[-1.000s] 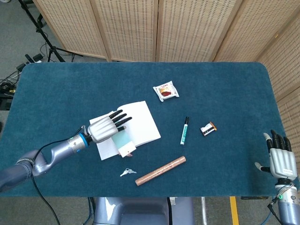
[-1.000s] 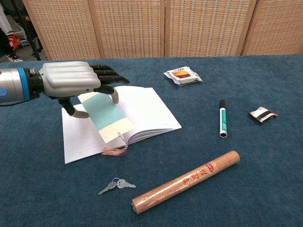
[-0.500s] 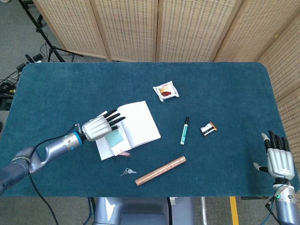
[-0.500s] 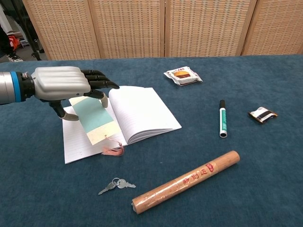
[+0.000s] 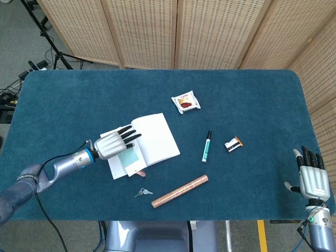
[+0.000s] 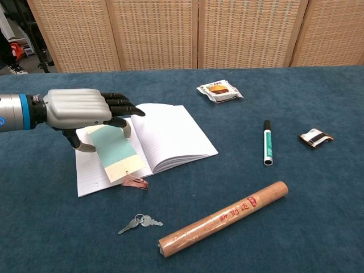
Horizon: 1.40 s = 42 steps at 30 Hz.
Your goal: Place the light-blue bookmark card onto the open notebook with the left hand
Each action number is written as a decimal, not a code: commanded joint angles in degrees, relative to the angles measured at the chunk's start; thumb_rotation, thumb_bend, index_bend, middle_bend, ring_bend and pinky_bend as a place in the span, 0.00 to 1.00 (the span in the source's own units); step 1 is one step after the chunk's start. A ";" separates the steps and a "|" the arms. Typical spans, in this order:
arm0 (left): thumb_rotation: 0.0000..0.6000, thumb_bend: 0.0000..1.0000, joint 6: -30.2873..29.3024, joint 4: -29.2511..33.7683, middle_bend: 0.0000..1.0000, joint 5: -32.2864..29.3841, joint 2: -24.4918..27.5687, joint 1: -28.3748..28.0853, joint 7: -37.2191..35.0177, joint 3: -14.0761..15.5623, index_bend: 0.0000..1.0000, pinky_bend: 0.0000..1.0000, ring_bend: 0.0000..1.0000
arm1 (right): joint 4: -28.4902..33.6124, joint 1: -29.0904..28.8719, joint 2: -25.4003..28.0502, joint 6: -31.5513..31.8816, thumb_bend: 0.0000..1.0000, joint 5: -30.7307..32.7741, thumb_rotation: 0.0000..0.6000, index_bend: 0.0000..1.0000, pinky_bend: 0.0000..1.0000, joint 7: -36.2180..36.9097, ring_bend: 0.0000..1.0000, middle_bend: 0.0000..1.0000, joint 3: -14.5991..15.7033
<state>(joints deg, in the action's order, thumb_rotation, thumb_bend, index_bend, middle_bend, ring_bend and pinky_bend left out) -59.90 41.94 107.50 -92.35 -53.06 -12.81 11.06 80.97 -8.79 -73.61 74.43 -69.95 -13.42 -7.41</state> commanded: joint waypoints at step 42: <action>1.00 0.17 0.54 -3.43 0.00 -2.71 -2.54 -0.55 0.50 -0.18 0.39 0.00 0.00 | -0.34 -0.05 -0.47 0.66 0.16 -0.45 1.00 0.07 0.00 -0.22 0.00 0.00 0.16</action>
<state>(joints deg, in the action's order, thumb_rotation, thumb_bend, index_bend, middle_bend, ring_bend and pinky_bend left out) -59.21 38.59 104.88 -94.84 -53.68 -12.30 10.96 80.63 -8.84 -74.07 75.09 -70.40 -13.64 -7.24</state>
